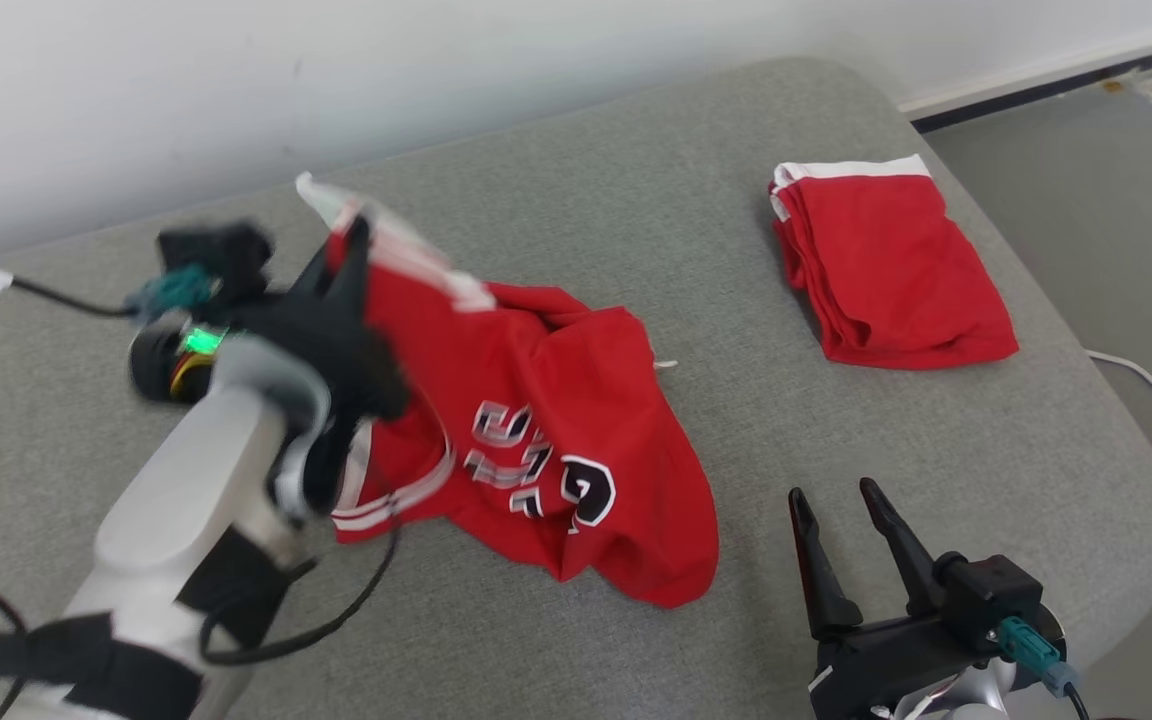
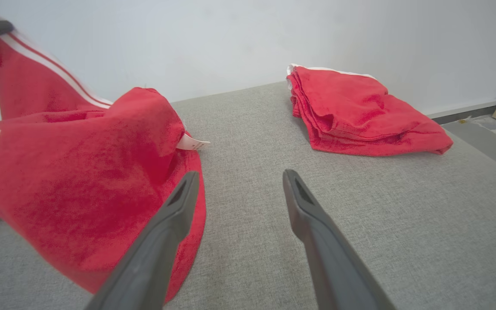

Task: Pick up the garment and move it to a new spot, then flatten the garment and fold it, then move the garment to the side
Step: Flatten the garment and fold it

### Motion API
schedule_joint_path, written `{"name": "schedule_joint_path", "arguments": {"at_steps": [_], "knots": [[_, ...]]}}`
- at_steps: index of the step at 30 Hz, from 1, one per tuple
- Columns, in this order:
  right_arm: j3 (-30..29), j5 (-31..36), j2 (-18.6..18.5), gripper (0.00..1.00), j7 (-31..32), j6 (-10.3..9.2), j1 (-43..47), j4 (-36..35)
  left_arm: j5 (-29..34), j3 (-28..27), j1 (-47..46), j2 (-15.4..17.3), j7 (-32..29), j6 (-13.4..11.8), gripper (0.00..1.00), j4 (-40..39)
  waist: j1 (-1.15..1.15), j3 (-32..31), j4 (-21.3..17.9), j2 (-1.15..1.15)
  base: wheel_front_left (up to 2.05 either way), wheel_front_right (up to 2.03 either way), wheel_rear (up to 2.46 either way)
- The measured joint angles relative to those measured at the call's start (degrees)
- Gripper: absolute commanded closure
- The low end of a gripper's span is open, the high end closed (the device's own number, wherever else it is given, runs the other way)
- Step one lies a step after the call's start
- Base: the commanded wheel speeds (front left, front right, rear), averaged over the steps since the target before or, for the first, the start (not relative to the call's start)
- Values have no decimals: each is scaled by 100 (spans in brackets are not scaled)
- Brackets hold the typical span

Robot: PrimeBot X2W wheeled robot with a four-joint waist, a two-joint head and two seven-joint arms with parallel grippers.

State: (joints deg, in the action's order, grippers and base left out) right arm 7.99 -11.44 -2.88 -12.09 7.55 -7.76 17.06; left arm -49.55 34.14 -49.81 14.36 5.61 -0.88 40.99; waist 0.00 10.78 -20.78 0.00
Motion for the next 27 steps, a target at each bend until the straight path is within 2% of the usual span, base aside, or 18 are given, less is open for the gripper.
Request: {"name": "schedule_joint_path", "arguments": {"at_steps": [9,12,15,18,23,24,27], "knots": [[82,-81,1,0,-22,0,3,74,319,157,-892,-595,609,286,100,-1300,0,-104,128,0,0,0,0],[3,-81,2,0,-48,0,30,105,310,142,-995,-705,647,235,100,-1808,0,-138,180,0,0,0,0],[-67,-87,-1,0,-63,0,83,123,237,160,-789,-647,446,67,100,-2314,0,-165,283,0,0,0,0],[-88,-92,0,0,-69,0,101,104,53,108,-56,-307,201,-254,100,-2910,-1,-183,439,0,0,0,0],[-137,-55,3,0,-46,0,189,48,-434,-81,2163,677,-199,-927,100,-3955,-1,-196,777,0,0,0,0],[-174,-42,-1,0,-42,0,189,31,-625,-119,2679,827,-265,-988,100,-4132,-1,-192,849,0,0,0,0],[-248,54,3,0,1,0,184,-25,-1169,-85,3923,1195,-502,-929,100,-4493,-1,-164,1089,0,0,0,0]]}}
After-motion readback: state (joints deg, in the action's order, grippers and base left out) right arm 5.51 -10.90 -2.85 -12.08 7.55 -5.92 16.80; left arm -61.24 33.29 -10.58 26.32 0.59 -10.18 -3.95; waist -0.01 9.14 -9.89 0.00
